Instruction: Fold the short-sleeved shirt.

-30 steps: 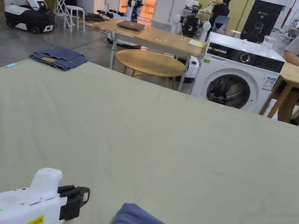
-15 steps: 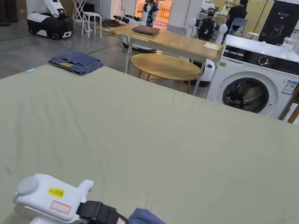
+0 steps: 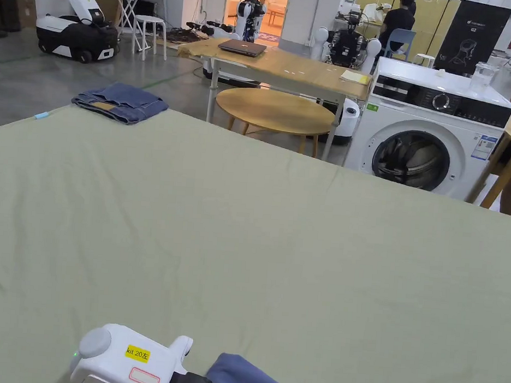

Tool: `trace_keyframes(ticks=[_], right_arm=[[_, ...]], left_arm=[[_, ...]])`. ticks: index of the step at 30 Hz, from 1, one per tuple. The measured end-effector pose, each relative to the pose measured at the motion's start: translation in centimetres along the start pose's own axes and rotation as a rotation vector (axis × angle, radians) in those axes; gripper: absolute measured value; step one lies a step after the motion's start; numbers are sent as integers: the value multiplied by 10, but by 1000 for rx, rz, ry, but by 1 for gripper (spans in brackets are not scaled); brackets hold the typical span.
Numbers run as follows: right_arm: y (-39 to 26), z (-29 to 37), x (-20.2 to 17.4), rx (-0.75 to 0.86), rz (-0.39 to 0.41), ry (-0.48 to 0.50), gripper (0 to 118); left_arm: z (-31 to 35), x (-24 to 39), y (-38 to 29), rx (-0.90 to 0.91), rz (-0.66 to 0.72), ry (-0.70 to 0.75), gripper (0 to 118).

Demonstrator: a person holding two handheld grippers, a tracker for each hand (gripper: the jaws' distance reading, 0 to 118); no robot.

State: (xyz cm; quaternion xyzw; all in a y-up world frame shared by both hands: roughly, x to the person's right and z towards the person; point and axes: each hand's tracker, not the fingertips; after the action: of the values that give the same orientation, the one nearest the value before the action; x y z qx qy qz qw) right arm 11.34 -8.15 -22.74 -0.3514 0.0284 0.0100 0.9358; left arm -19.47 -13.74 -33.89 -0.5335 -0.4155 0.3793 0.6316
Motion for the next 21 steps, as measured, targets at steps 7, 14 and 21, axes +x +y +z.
trace_keyframes(ticks=[7,14,21], right_arm=[[0,4,-4,21,58,-8,0],[21,23,-6,98,79,18,0],[68,26,-10,213,92,32,0]], left_arm=[[12,-13,-9,88,6,-63,15],[42,14,-15,120,12,-67,15],[155,39,-1,190,-18,81,14]])
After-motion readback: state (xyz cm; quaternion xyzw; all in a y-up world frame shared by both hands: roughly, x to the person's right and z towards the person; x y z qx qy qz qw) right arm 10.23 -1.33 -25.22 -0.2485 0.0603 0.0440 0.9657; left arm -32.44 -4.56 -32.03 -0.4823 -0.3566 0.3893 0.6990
